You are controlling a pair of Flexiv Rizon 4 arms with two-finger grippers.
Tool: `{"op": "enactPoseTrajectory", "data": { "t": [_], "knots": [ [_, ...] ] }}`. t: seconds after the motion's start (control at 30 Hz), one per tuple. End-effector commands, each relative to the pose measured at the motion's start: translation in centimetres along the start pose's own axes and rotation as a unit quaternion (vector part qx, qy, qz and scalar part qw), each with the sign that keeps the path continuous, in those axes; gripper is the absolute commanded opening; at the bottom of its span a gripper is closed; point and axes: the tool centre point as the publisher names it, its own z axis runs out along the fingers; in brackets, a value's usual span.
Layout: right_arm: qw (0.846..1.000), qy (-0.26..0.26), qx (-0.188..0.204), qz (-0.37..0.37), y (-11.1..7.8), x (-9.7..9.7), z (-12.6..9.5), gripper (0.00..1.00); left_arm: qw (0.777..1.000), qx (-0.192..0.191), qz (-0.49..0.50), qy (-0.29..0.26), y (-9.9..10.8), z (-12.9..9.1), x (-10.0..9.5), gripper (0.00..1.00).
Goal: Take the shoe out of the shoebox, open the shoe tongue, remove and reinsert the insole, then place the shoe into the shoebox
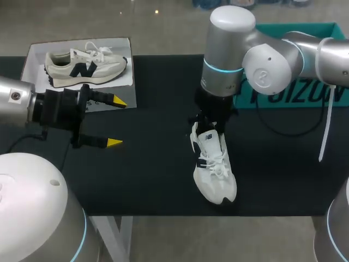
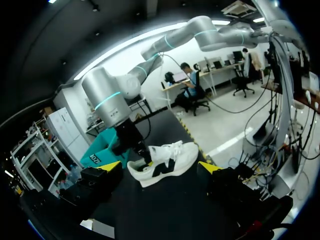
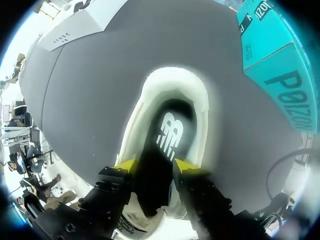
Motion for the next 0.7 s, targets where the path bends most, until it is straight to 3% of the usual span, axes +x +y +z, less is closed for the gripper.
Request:
{"op": "enactPoseTrajectory", "data": {
  "t": [0.03,0.2,0.3,0.7],
  "knots": [
    [1.0,-0.001,0.002,0.0,-0.2,0.0,0.0,0.47,1.0,-0.001,0.0,0.001,0.0,0.0,0.0,1.0],
    [1.0,0.0,0.005,0.001,-0.2,0.0,0.3,0.5,1.0,-0.001,0.0,0.001,0.0,0.0,0.0,1.0],
    [1.0,-0.001,0.007,0.001,-0.1,0.0,0.4,0.68,1.0,-0.001,0.0,0.001,0.0,0.0,0.0,1.0],
    [1.0,-0.006,0.01,-0.007,1.0,-0.1,0.3,0.73,1.0,-0.001,0.0,0.001,0.0,0.0,0.0,1.0]
  ]
}}
